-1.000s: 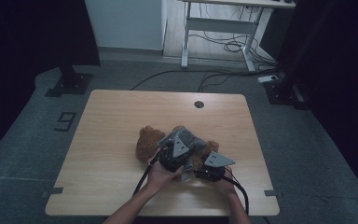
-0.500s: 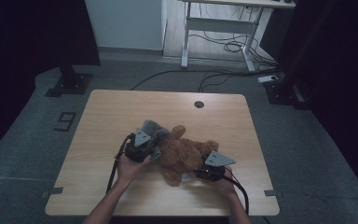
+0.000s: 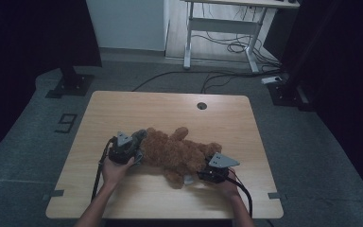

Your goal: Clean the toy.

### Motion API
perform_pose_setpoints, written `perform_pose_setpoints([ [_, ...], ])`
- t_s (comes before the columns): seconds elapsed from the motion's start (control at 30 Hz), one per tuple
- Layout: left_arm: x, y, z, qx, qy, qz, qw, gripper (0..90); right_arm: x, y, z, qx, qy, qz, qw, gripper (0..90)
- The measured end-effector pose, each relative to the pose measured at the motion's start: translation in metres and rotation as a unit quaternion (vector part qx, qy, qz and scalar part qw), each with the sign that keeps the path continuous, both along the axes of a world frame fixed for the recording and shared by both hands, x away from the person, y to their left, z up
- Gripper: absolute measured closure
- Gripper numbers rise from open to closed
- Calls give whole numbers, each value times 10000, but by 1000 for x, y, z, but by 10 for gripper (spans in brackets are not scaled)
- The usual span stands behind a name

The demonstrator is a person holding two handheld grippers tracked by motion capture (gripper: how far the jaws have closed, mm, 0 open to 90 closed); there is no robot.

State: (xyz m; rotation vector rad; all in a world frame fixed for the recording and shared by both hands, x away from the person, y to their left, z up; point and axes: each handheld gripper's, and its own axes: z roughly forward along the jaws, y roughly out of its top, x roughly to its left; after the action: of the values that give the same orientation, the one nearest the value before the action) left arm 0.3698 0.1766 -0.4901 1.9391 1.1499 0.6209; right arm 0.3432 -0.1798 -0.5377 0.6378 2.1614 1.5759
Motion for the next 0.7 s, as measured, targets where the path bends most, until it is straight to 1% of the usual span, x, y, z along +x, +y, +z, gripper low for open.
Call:
perform_pose_setpoints([
  [0.07,-4,-7,12,7,-167,-96,9998,804,0,0,0,24,20,-11,10000,499],
  [0.13,-7,-17,28,2,-339,-259,9991,804,0,0,0,22,17,-11,10000,499],
  [0.17,-7,-21,32,10,-384,-309,9988,803,0,0,0,9,-3,-9,10000,498],
  [0.2,-7,-28,39,60,-457,-372,9982,803,0,0,0,-5,-11,-4,10000,498],
  [0.23,-6,-36,45,177,-541,-424,9975,800,0,0,0,-9,-18,-2,10000,498],
  [0.27,-4,-43,50,276,-579,-483,9968,798,-1,0,0,-12,-26,-13,10000,498],
  [0.33,1,-54,55,371,-559,-572,9961,798,-1,0,0,-34,-38,-14,10000,497],
  [0.37,5,-60,56,418,-523,-602,9959,798,-1,0,0,-34,-36,-15,10000,497],
  [0.4,10,-66,55,421,-477,-623,9960,798,-1,0,0,-35,-36,-15,10000,496],
  [0.43,15,-70,53,416,-385,-648,9963,797,-1,0,0,-36,-47,-14,10000,495],
  [0.47,21,-75,49,401,-250,-660,9967,797,-1,0,0,-41,-51,-14,10000,494],
  [0.53,28,-79,40,388,-67,-659,9971,794,-1,0,0,-47,-61,-22,10000,491],
  [0.57,28,-80,36,416,-74,-656,9969,792,-1,1,0,-51,-68,-29,10000,489],
  [0.67,21,-84,29,613,-235,-634,9958,795,-1,1,0,-67,-81,-4,9999,482],
  [0.7,18,-84,26,630,-258,-640,9956,797,-2,1,1,-85,-78,11,9999,468],
])
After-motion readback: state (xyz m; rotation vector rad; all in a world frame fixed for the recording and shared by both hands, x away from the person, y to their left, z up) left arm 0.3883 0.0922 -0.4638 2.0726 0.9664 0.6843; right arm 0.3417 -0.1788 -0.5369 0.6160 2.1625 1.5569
